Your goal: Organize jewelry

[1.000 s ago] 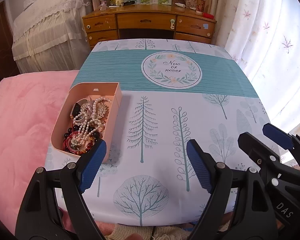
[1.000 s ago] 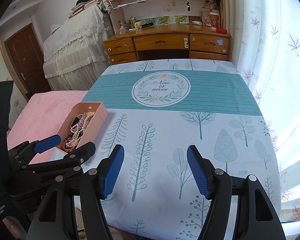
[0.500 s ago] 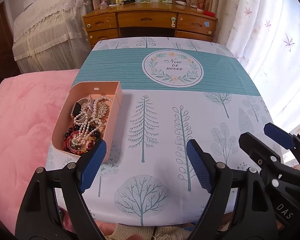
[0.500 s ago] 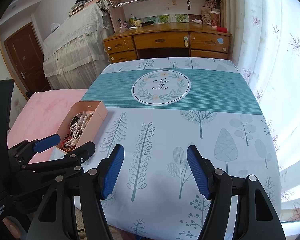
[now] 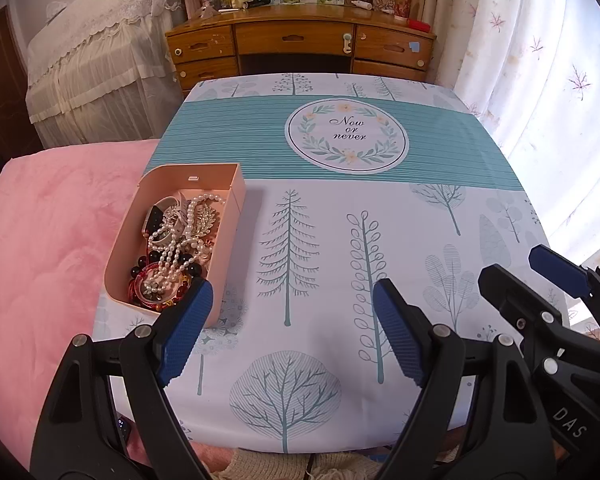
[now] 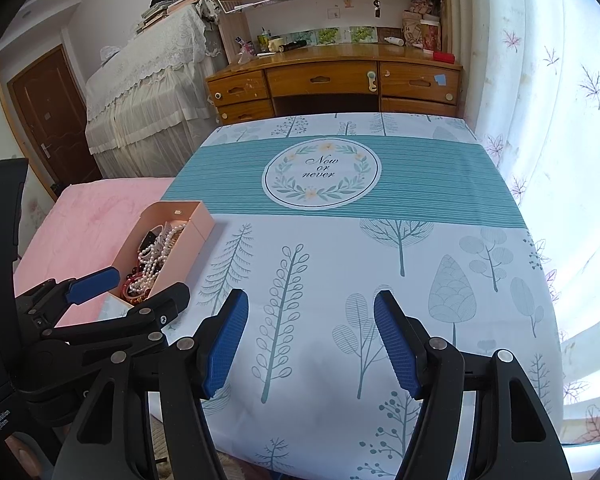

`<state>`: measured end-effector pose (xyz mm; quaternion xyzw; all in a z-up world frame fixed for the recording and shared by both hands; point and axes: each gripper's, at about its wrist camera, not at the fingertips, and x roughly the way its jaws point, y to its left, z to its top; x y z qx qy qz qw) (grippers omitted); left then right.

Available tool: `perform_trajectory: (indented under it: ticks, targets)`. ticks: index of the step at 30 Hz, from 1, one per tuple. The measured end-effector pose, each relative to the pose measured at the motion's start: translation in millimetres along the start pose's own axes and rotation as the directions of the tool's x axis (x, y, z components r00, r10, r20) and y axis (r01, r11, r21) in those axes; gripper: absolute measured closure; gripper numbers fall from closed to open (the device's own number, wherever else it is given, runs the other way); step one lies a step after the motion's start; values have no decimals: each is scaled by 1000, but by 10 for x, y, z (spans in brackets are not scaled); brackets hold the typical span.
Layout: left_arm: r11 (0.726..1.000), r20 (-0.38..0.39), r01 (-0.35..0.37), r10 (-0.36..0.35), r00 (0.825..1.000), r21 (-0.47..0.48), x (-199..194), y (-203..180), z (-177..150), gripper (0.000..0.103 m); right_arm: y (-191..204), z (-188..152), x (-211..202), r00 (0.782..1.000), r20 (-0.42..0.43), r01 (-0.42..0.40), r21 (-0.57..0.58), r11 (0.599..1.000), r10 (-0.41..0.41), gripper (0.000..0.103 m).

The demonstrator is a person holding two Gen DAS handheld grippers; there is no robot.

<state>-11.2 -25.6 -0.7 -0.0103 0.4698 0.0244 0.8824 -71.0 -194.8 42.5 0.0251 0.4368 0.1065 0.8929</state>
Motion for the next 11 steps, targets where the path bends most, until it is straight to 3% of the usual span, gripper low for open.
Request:
perform_trajectory:
  ticks: [11]
  targets:
    - [1000, -2, -1, 1, 1000, 3, 12, 19, -9, 22, -3, 10, 22, 1000, -1, -1, 1, 1000, 1, 36]
